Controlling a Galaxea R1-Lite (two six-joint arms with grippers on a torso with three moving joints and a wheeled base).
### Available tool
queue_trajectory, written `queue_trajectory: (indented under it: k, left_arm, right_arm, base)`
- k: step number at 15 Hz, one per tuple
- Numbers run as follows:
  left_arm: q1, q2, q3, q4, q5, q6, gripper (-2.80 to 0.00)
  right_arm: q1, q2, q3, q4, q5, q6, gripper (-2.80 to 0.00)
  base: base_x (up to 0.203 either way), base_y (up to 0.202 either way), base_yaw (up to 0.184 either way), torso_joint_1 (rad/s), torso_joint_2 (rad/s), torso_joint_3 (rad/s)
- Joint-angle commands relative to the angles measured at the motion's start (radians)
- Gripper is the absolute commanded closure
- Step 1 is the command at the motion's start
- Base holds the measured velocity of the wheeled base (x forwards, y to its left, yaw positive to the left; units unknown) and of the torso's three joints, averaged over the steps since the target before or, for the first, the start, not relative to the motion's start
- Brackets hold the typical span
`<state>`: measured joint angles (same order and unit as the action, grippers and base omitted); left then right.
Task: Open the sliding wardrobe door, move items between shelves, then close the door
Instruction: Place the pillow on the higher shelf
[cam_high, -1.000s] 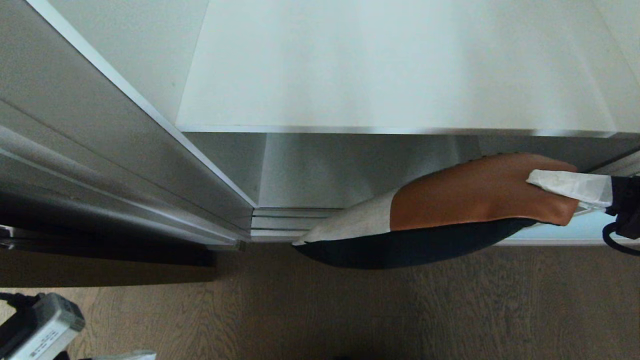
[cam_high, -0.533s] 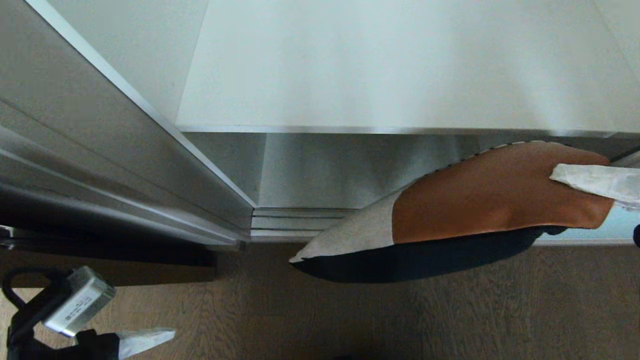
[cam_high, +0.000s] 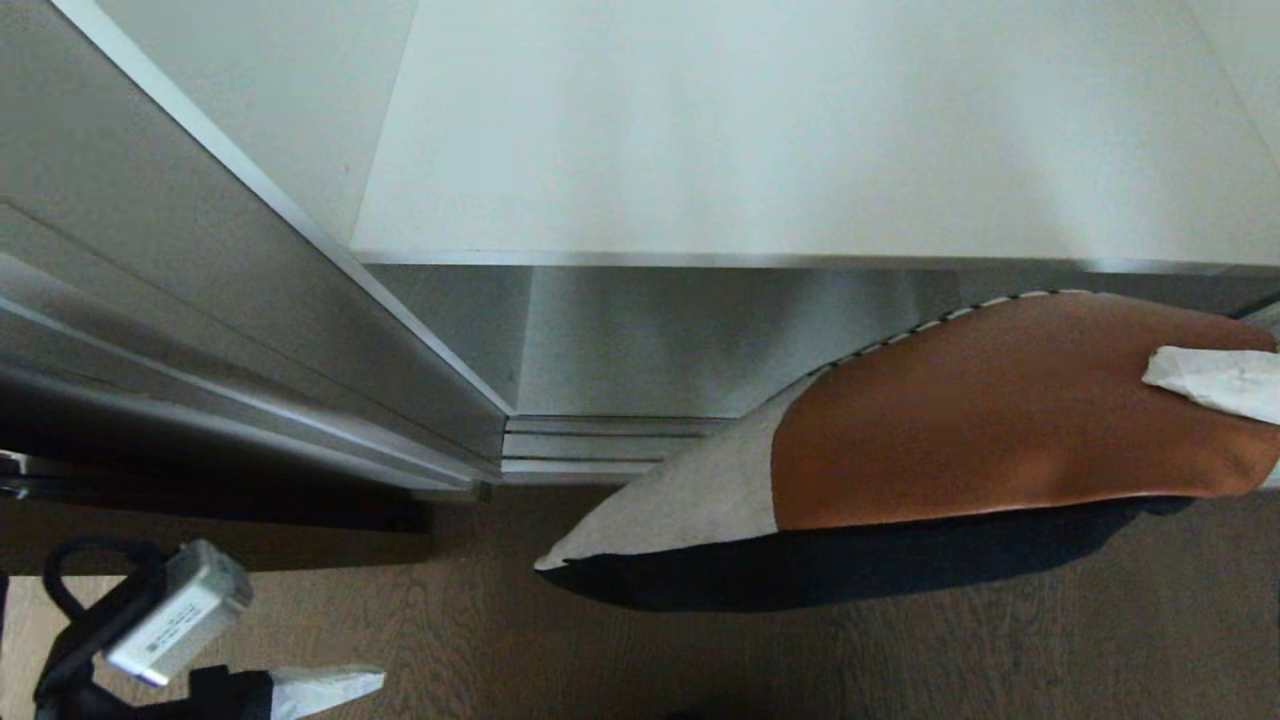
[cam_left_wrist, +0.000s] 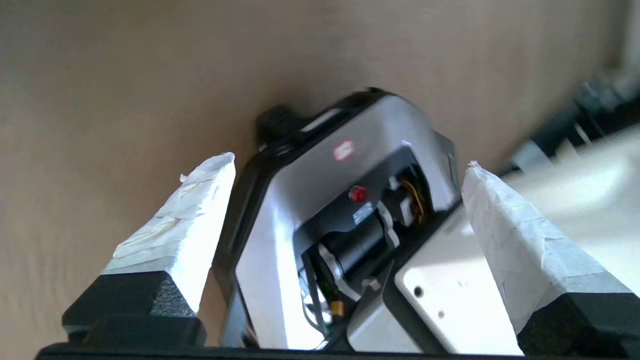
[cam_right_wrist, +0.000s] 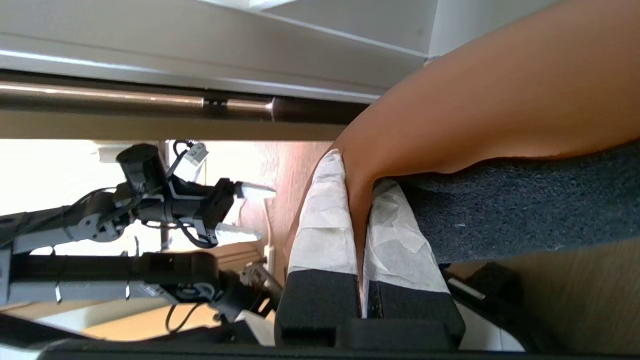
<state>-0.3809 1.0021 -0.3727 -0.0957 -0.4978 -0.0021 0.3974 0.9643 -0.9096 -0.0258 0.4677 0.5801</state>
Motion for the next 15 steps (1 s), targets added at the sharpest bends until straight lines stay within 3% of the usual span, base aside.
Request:
queue_trajectory:
  k: [1, 5, 10, 12, 15]
  left_arm:
    - [-0.007, 0.029, 0.003, -0.003, -0.041, 0.113, -2.8]
    - [-0.017, 0.085, -0.005, -0.004, -0.079, 0.327, -2.8]
    - [-0.053, 0.172, -0.033, -0.03, -0.093, 0.342, -2.8]
    - [-0.057, 0.214, -0.024, -0.092, -0.093, 0.337, -2.8]
    - [-0.06, 0.252, -0.026, -0.171, -0.09, 0.337, -2.8]
  right_arm:
    - [0.024, -0.02, -0.005, 0.016, 0.003, 0.003, 0.0]
    - [0.071, -0.029, -0.029, 0.08, 0.003, 0.003, 0.0]
    - [0.116, -0.028, -0.098, 0.169, 0.004, 0.011, 0.0]
    - [0.119, -0.023, -0.145, 0.178, 0.003, 0.069, 0.0]
    - [0.136, -0.018, -0.183, 0.214, 0.005, 0.092, 0.0]
  base:
    - [0.0, 0.0, 0.0, 0.0, 0.0, 0.0]
    - [0.0, 0.0, 0.0, 0.0, 0.0, 0.0]
    - [0.0, 0.0, 0.0, 0.0, 0.0, 0.0]
    - [0.0, 0.0, 0.0, 0.0, 0.0, 0.0]
    - [0.0, 0.0, 0.0, 0.0, 0.0, 0.0]
